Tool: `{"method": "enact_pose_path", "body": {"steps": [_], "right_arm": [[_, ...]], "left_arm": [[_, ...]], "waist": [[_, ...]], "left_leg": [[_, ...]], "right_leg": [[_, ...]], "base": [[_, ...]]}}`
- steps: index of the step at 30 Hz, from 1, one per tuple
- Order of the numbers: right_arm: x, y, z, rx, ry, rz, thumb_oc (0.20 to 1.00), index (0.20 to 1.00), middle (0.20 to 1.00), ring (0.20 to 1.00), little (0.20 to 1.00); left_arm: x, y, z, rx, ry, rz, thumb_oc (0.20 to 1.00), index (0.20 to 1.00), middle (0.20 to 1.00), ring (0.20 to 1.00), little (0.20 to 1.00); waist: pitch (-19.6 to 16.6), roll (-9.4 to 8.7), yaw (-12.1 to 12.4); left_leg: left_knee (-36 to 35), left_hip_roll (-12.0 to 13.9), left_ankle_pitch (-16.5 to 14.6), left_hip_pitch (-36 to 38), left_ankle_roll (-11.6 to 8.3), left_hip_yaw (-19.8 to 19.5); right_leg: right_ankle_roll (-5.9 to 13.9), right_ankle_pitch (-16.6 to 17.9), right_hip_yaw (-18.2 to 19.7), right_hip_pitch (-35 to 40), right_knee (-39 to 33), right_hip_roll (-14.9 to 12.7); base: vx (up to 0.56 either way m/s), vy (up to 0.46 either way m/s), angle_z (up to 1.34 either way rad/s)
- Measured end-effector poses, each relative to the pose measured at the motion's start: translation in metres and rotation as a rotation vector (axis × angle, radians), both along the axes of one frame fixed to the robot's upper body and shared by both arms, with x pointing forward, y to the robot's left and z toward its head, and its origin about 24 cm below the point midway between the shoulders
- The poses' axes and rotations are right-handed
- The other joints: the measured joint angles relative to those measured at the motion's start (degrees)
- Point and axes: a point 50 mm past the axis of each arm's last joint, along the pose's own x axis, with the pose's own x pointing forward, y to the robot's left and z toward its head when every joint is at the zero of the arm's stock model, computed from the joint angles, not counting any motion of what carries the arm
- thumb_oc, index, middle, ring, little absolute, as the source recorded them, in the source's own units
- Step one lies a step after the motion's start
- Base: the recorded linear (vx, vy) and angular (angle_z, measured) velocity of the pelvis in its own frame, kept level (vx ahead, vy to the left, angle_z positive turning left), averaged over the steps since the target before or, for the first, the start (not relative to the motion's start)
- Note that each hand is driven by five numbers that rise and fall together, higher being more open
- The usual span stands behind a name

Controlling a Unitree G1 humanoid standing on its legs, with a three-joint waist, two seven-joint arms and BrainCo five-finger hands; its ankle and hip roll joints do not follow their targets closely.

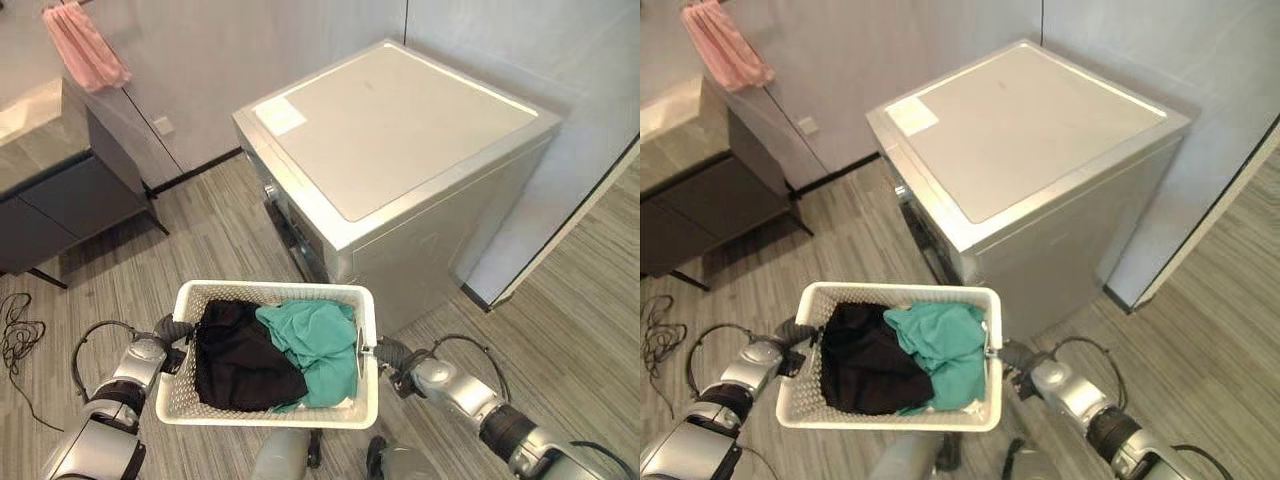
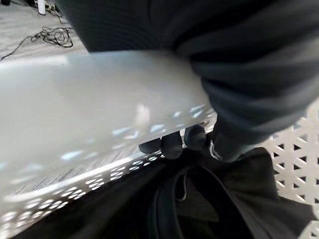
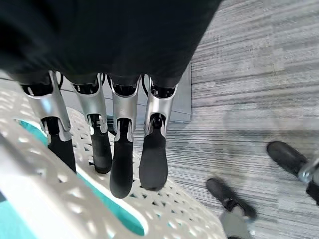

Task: Grab the laundry basket,head to the washer,open it,put in the laundry and shut it.

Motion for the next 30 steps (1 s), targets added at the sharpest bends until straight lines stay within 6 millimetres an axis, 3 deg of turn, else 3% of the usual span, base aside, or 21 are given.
{"method": "enact_pose_path", "body": {"steps": [1, 4, 10, 12, 13, 16, 17, 19, 25, 30], "right_arm": [[0.004, 0.001, 0.003, 0.001, -0.012, 0.004, 0.200, 0.200, 0.200, 0.200, 0.200], [0.012, 0.007, 0.009, -0.012, -0.036, 0.039, 0.200, 0.200, 0.200, 0.200, 0.200], [0.005, 0.010, 0.003, -0.018, -0.005, 0.074, 0.200, 0.200, 0.200, 0.200, 0.200], [0.003, 0.010, 0.002, -0.024, 0.004, 0.089, 0.200, 0.200, 0.200, 0.200, 0.200], [0.003, 0.012, 0.002, -0.021, 0.004, 0.093, 0.200, 0.200, 0.200, 0.200, 0.200], [0.013, 0.015, 0.011, -0.026, -0.037, 0.100, 0.200, 0.200, 0.200, 0.200, 0.200], [0.019, 0.017, 0.017, -0.030, -0.062, 0.110, 0.200, 0.200, 0.200, 0.200, 0.200], [0.021, 0.023, 0.019, -0.023, -0.069, 0.129, 0.200, 0.200, 0.200, 0.200, 0.200], [0.032, 0.038, 0.032, -0.021, -0.124, 0.172, 0.200, 0.200, 0.200, 0.200, 0.200], [0.053, 0.060, 0.063, -0.071, -0.238, 0.276, 0.200, 0.200, 0.200, 0.200, 0.200]], "left_arm": [[-0.002, 0.005, 0.000, 0.003, 0.001, 0.014, 0.200, 0.200, 0.200, 0.200, 0.200], [-0.011, 0.014, -0.007, 0.009, 0.051, 0.052, 0.200, 0.200, 0.200, 0.200, 0.200], [-0.018, 0.017, -0.012, 0.004, 0.061, 0.063, 0.200, 0.200, 0.200, 0.200, 0.200], [-0.022, 0.017, -0.015, 0.003, 0.071, 0.066, 0.200, 0.200, 0.200, 0.200, 0.200], [-0.023, 0.018, -0.015, 0.000, 0.070, 0.073, 0.200, 0.200, 0.200, 0.200, 0.200], [-0.019, 0.019, -0.010, -0.009, 0.032, 0.087, 0.200, 0.200, 0.200, 0.200, 0.200], [-0.017, 0.022, -0.006, -0.011, 0.014, 0.098, 0.200, 0.200, 0.200, 0.200, 0.200], [-0.013, 0.027, 0.003, 0.003, -0.014, 0.111, 0.200, 0.200, 0.200, 0.200, 0.200], [-0.011, 0.044, 0.021, 0.053, -0.058, 0.120, 0.200, 0.200, 0.200, 0.200, 0.200], [-0.013, 0.067, 0.042, 0.087, -0.100, 0.164, 0.200, 0.200, 0.200, 0.200, 0.200]], "waist": [[-0.50, 0.00, 0.33], [-0.33, 0.08, 0.43], [-0.24, 0.82, 0.37], [-0.81, 2.90, 0.53], [-1.25, 3.94, 0.30], [-1.40, 3.67, 1.56], [-1.35, 3.81, 2.03], [-1.41, 3.70, 3.36], [-1.50, 3.83, 5.35], [-1.88, 3.91, 7.64]], "left_leg": [[-7.61, 1.02, 0.23, 1.31, -0.55, -2.23], [-11.34, 3.06, 0.45, 1.32, -1.02, -6.38], [-13.61, 0.78, 0.62, 5.00, -0.65, -5.57], [-13.41, 1.38, 1.74, 6.64, 0.72, -4.54], [-13.54, 1.50, 0.01, 6.97, 1.79, -4.37], [-13.52, -1.02, -0.24, 5.72, 3.74, -2.52], [-13.51, -1.97, -0.45, 5.11, 4.25, -2.16], [-13.52, -2.59, -0.74, 4.80, 4.67, -1.51], [-13.54, -3.50, -0.77, 4.82, 4.69, -1.83], [-13.54, -3.42, -0.79, 5.08, 4.66, -2.36]], "right_leg": [[-0.12, 1.95, 0.17, -0.12, -2.89, 1.24], [0.34, 4.97, 1.66, 0.69, -7.96, 3.08], [2.43, 7.38, 3.67, 5.81, -15.42, 3.34], [3.51, 7.93, 4.94, 5.50, -16.27, 3.97], [4.71, 7.39, 5.19, 4.74, -15.54, 3.92], [7.24, 6.38, 5.63, 1.85, -13.37, 0.59], [8.91, 6.35, 5.67, 1.26, -13.71, -0.50], [10.26, 6.90, 5.30, 1.05, -14.54, -1.46], [10.44, 9.09, 4.57, 3.16, -18.54, -2.18], [10.31, 9.26, 4.00, 3.68, -18.55, -2.04]], "base": [[0.06, 0.165, 0.12], [0.11, 0.179, -0.24], [0.12, 0.248, -0.21], [0.02, 0.152, -0.37], [0.01, 0.171, -0.25], [-0.01, 0.144, -0.22], [-0.01, 0.105, -0.06], [0.01, 0.094, -0.13], [0.02, 0.046, 0.02], [0.03, 0.000, 0.05]]}}
